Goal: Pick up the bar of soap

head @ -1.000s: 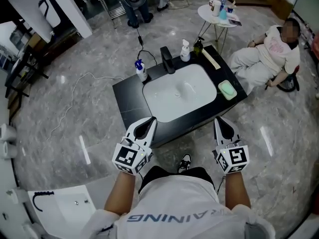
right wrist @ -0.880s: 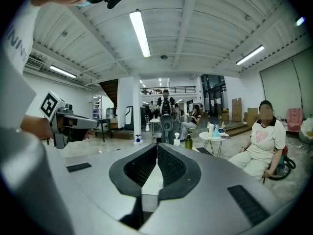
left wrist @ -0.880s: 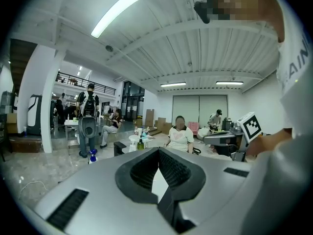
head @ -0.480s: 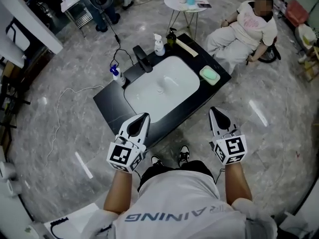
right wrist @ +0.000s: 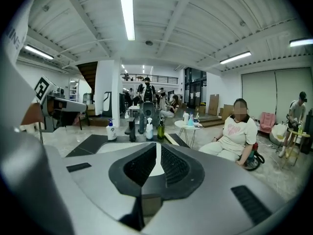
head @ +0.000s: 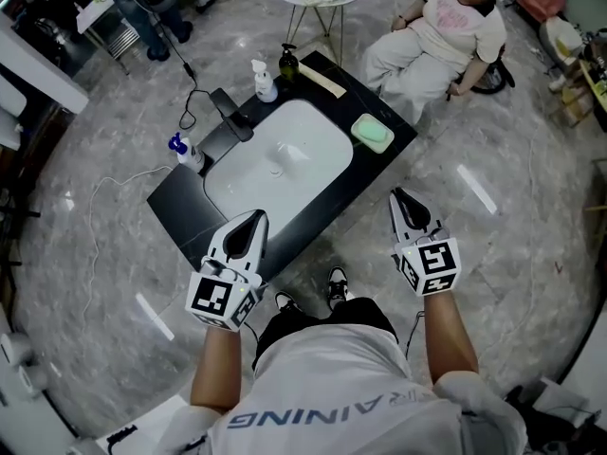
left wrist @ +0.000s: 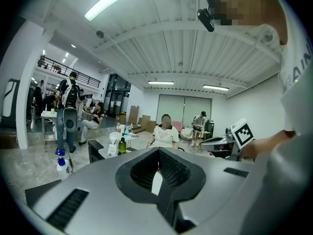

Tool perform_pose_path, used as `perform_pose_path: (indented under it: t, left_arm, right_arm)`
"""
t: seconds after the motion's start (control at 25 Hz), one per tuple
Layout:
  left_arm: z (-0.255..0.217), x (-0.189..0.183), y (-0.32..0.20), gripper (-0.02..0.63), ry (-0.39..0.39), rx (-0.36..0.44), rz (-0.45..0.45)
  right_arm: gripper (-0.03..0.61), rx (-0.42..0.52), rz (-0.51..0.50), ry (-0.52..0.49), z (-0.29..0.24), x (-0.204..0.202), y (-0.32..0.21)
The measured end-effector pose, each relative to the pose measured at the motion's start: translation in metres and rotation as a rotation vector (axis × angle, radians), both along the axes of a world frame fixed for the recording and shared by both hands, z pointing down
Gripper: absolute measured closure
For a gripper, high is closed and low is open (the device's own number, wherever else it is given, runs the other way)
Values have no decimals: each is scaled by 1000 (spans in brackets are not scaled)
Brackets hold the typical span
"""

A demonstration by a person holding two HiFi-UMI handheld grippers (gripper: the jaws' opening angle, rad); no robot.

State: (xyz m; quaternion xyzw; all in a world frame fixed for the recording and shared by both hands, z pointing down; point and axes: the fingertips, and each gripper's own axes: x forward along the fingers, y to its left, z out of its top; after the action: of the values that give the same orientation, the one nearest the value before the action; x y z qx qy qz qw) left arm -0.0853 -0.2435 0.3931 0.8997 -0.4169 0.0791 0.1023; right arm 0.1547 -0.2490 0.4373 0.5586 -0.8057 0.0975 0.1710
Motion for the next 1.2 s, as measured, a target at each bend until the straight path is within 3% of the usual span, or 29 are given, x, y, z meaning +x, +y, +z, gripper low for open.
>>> perform_pose_path:
  t: [0.24, 0.48, 0.76, 1.2]
  left_arm:
    - [25, 26, -23, 612, 1, -42, -8]
    - [50, 49, -57, 612, -17, -62, -16]
    - [77, 63, -80, 612, -21, -96, -34]
    - [116, 62, -94, 612, -46, -141, -66]
  right_arm:
    - [552, -61, -34, 80, 32, 28, -52]
    - [480, -135, -110, 203, 79, 49, -115]
    - [382, -286, -262, 370, 152, 60, -170]
    - [350, -443, -492, 561, 217, 61, -217]
